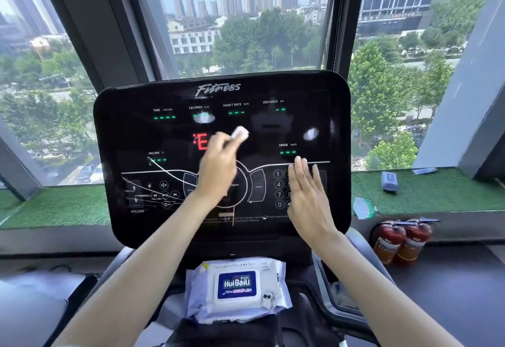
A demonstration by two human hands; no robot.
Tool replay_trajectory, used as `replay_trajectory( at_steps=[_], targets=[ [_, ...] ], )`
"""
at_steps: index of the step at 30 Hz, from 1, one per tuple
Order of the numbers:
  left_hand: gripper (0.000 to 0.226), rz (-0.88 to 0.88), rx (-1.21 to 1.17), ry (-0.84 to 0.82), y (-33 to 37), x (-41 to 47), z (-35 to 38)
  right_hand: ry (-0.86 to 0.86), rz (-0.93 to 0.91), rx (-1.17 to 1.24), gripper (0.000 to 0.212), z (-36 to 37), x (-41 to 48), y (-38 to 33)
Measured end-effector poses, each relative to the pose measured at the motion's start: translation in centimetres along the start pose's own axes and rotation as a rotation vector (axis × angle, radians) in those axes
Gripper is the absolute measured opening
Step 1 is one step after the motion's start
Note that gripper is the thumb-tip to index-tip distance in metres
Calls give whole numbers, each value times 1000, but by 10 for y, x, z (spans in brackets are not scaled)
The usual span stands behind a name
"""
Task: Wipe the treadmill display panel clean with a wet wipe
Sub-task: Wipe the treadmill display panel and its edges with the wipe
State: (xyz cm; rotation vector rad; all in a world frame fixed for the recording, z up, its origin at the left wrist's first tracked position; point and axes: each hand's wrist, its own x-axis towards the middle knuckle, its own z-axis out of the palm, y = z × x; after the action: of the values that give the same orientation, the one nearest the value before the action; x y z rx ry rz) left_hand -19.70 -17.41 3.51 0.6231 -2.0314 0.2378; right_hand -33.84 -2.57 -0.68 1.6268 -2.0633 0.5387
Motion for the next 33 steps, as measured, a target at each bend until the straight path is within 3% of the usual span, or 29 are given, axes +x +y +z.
replay_trajectory(
  at_steps=[2,3,4,7,9,13,14,15,18,20,22,26,27,28,31,33],
  targets=[
    [44,-292,-51,162,-9,5,-1,3,-1,-3,66,1,1,-1],
    [45,-348,-65,183,-2,5,1,6,1,-5,66,1,1,-2],
    [47,-312,-47,165,9,3,5,9,6,-4,66,2,1,-4],
    [57,115,13,-94,35,-17,14,8,25,12,67,3,1,-6],
    [58,174,1,-129,22,-15,8,11,22,14,68,3,0,-5],
    [41,-304,-90,147,-9,3,-3,8,45,23,73,4,-2,-8],
    [43,-343,-94,167,-4,4,-1,15,69,39,75,5,-2,-11],
    [45,-300,-68,150,5,4,2,25,93,60,76,5,-2,-15],
    [55,92,16,-75,26,-7,8,61,74,92,73,5,-2,-29],
    [55,144,16,-128,9,-6,1,60,-15,88,69,3,-2,-36],
    [45,-48,-17,13,-19,-3,-12,40,-91,62,69,3,-2,-40],
    [35,-689,-108,413,-32,4,-18,8,-98,61,68,10,2,-47],
    [36,-722,-97,434,-21,7,-13,10,-97,64,68,11,3,-51],
    [39,-652,-59,398,-6,10,-7,9,-104,64,67,13,4,-54],
    [44,-170,28,118,12,0,-2,-10,-148,55,68,13,5,-62],
    [46,-139,18,96,-16,-5,-14,-22,-141,62,67,14,6,-61]
  ],
)
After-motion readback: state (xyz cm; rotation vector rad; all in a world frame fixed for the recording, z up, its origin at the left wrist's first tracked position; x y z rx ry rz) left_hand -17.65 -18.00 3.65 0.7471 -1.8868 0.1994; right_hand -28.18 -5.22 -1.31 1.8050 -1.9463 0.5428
